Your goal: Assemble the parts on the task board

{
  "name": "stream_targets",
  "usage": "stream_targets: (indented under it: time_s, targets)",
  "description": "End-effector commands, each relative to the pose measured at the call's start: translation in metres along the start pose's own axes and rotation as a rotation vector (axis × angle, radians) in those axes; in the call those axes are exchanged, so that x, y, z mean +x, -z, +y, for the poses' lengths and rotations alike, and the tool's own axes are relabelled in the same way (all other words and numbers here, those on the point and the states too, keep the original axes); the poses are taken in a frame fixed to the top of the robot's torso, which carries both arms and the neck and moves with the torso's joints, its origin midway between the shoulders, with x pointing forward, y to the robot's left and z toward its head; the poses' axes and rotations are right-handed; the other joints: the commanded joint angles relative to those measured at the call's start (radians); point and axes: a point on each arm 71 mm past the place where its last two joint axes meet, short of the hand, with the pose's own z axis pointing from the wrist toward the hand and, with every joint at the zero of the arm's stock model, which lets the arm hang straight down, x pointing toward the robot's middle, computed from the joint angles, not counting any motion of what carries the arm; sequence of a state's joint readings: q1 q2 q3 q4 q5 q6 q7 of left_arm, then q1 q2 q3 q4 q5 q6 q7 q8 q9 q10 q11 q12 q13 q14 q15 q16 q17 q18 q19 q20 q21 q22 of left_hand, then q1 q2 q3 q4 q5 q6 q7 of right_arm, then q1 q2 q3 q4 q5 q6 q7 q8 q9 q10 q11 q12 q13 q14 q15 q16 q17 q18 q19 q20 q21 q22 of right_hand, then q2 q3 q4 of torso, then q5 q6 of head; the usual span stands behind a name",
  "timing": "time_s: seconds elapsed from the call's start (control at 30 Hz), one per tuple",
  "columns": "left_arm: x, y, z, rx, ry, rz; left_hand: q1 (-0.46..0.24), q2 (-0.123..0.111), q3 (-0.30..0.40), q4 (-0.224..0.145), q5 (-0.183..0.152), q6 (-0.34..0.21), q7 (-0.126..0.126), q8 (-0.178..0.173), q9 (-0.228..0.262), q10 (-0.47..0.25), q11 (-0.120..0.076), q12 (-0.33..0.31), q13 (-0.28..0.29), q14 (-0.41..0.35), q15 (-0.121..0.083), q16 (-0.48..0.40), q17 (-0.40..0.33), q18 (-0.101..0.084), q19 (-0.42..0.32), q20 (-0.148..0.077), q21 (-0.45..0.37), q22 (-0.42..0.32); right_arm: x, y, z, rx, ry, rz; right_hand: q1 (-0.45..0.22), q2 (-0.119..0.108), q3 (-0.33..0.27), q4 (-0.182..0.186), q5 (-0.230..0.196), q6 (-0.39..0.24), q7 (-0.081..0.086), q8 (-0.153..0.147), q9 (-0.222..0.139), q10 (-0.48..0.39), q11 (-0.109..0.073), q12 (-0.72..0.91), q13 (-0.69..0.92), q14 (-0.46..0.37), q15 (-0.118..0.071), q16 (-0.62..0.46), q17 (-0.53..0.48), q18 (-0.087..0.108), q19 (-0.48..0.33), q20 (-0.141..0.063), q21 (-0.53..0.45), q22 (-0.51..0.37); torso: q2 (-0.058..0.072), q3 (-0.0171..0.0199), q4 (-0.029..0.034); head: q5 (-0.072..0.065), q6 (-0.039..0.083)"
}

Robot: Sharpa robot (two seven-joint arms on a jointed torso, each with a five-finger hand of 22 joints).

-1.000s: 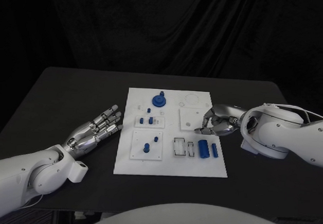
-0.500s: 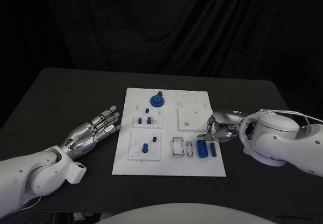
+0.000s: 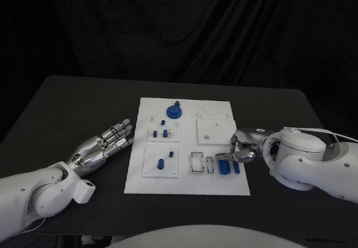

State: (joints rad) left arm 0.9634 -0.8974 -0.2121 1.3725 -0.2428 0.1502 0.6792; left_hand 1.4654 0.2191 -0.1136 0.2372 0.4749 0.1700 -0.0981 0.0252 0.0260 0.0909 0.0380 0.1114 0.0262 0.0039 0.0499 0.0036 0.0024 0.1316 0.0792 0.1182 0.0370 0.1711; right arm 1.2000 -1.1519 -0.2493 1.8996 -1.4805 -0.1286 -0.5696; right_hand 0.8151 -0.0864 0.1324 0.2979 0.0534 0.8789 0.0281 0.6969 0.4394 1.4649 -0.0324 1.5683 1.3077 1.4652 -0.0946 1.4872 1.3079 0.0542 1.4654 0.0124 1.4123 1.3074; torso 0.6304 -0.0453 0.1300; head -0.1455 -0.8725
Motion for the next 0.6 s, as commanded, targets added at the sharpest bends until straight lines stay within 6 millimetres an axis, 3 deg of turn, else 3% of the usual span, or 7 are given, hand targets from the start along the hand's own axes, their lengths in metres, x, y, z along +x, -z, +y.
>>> stream_targets:
  time_s: [0.03,0.6]
  targets:
    - [0.001,0.0,-0.004,0.07,0.014,0.006,-0.006,0.0,0.007,-0.002,0.004,-0.002,-0.004,0.002,-0.001,-0.002,0.008,0.001,0.0,0.0,-0.001,-0.002,-0.001,0.016,0.002,0.008,0.004,-0.001,0.004,-0.001,-0.001,0.025,0.029,0.012,-0.008,0.002,-0.005,-0.002,-0.002,0.009,0.001,-0.005,0.001,0.106,-0.009,0.003,0.263,0.073,-0.008,0.001,0.079,-0.017,0.054,-0.004,0.001,0.214,0.0,0.0,-0.002,0.005,0.0]
    - [0.001,-0.001,-0.002,0.061,0.018,0.01,-0.007,-0.001,0.007,-0.002,0.003,-0.003,-0.007,0.002,-0.001,-0.006,0.006,-0.003,0.0,0.0,0.001,-0.002,-0.001,0.016,0.002,0.009,0.004,0.0,0.013,-0.011,0.006,0.004,0.038,0.033,0.054,0.025,0.009,-0.005,0.015,0.013,0.005,-0.036,-0.003,0.106,-0.006,0.003,0.263,0.069,-0.005,-0.007,0.063,-0.014,0.048,-0.002,-0.01,0.21,-0.002,0.0004,-0.0004,0.007,0.0]
